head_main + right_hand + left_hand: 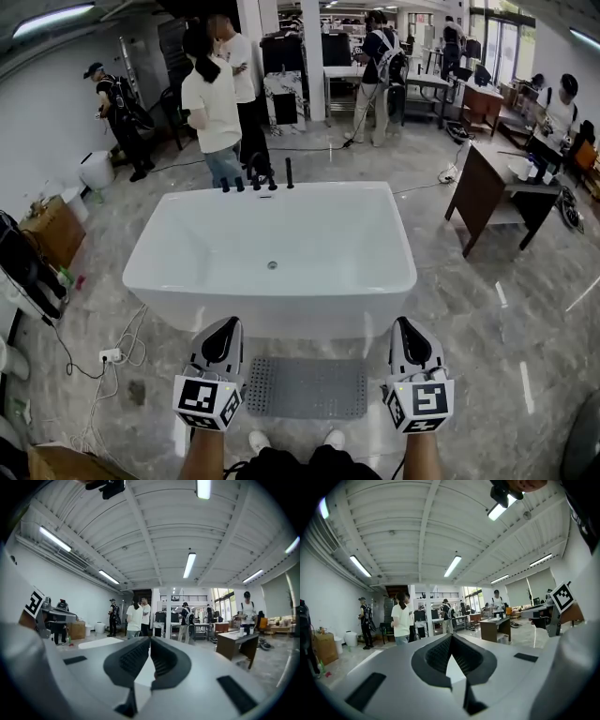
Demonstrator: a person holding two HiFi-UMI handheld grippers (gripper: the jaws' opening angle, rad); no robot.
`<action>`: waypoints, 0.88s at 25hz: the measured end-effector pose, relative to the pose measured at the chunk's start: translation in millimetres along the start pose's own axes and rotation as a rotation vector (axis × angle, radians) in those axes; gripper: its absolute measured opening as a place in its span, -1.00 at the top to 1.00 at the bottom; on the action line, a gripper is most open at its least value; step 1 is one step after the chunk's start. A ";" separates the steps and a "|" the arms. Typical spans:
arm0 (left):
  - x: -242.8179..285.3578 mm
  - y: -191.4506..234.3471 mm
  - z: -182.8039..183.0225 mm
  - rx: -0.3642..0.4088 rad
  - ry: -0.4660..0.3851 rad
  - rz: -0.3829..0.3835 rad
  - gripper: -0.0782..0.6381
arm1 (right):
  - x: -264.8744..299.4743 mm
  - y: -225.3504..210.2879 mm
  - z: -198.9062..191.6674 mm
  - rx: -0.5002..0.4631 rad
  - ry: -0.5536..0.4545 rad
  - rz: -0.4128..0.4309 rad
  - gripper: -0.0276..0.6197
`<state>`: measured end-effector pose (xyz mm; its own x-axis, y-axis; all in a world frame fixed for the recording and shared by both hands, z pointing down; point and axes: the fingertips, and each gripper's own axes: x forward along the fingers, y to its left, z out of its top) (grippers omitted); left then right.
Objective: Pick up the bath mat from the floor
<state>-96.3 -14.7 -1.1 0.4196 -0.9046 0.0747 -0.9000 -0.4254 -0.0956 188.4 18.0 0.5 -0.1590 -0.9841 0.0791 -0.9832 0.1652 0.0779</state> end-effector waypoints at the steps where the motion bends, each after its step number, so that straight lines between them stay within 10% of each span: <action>1: 3.7 2.8 0.7 0.010 0.004 0.006 0.78 | 4.4 -1.6 0.1 0.000 -0.001 0.001 0.84; 22: 30.4 47.3 -46.9 -0.003 0.081 -0.083 0.78 | 31.6 29.3 -30.3 -0.013 0.081 -0.085 0.84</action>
<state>-131.6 -61.0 43.2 0.4822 -0.8610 0.1619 -0.8627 -0.4989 -0.0833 157.2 -6.3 35.4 -0.0664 -0.9862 0.1517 -0.9915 0.0823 0.1008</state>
